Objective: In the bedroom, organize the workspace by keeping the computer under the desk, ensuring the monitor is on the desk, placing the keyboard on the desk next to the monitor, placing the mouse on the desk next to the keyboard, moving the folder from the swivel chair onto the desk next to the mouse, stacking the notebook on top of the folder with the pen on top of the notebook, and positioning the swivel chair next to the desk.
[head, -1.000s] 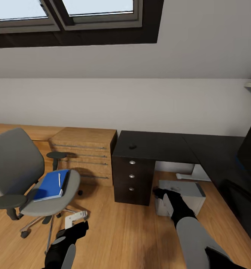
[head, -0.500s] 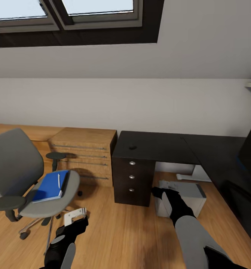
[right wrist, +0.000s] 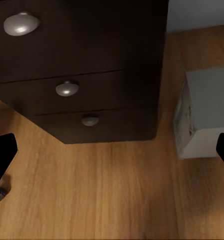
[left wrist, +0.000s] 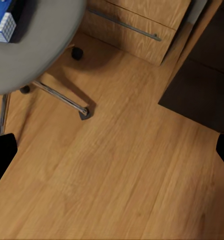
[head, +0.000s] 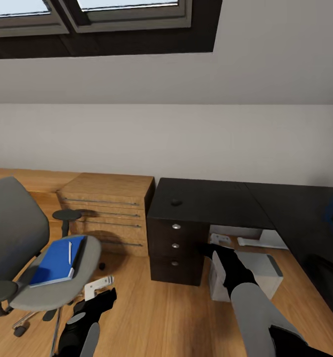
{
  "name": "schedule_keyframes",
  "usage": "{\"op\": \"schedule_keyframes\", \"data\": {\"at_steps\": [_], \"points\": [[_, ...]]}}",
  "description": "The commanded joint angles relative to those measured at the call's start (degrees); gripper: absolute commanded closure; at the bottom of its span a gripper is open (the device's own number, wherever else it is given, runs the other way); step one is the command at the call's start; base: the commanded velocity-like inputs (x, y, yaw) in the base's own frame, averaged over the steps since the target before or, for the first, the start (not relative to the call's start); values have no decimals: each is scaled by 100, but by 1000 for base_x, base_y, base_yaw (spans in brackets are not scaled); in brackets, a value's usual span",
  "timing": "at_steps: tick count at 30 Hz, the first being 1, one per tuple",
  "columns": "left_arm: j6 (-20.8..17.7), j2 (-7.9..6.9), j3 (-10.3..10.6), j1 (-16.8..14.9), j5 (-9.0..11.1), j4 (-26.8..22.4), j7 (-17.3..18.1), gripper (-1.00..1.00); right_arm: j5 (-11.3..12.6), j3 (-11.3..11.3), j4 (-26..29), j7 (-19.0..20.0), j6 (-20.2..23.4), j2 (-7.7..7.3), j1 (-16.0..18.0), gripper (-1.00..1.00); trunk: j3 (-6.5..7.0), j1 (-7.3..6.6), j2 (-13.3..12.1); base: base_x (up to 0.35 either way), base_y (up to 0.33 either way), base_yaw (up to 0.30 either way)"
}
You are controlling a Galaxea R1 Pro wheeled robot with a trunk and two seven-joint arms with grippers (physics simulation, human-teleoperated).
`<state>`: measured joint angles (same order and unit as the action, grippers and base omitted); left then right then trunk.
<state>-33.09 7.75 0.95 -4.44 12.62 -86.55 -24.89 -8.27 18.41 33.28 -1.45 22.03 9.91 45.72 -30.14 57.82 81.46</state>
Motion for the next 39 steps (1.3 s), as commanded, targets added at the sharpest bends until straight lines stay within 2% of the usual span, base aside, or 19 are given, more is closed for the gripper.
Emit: {"op": "schedule_keyframes", "data": {"at_steps": [1,10,19,20,26,36,39], "points": [[-13,-1,9,-4,59,-5,-53,-100,-56,1,14,18,30,9,2,-100,-6,3,3,321,0,0],[-20,-1,90,-4,56,5,-56,-100,-53,-278,176,18,30,9,-56,-100,-6,3,3,134,0,0],[-22,-1,156,-4,49,7,-53,-100,-52,-567,465,6,37,9,-277,-100,-6,3,3,12,0,0],[-22,-1,168,-4,49,7,-52,-100,-52,-707,550,6,37,9,-280,-100,-6,3,3,0,0,0],[-22,-7,251,-4,47,7,-57,-100,-52,-723,565,9,39,9,-291,-100,101,-129,-237,0,0,0],[-29,-10,256,-4,48,6,-59,-100,-44,-725,625,5,46,9,-291,-100,293,-348,-639,0,0,74],[-47,-10,256,-4,49,7,-60,-100,-44,-728,632,5,39,9,-291,-100,305,-348,-639,0,0,241]]}}
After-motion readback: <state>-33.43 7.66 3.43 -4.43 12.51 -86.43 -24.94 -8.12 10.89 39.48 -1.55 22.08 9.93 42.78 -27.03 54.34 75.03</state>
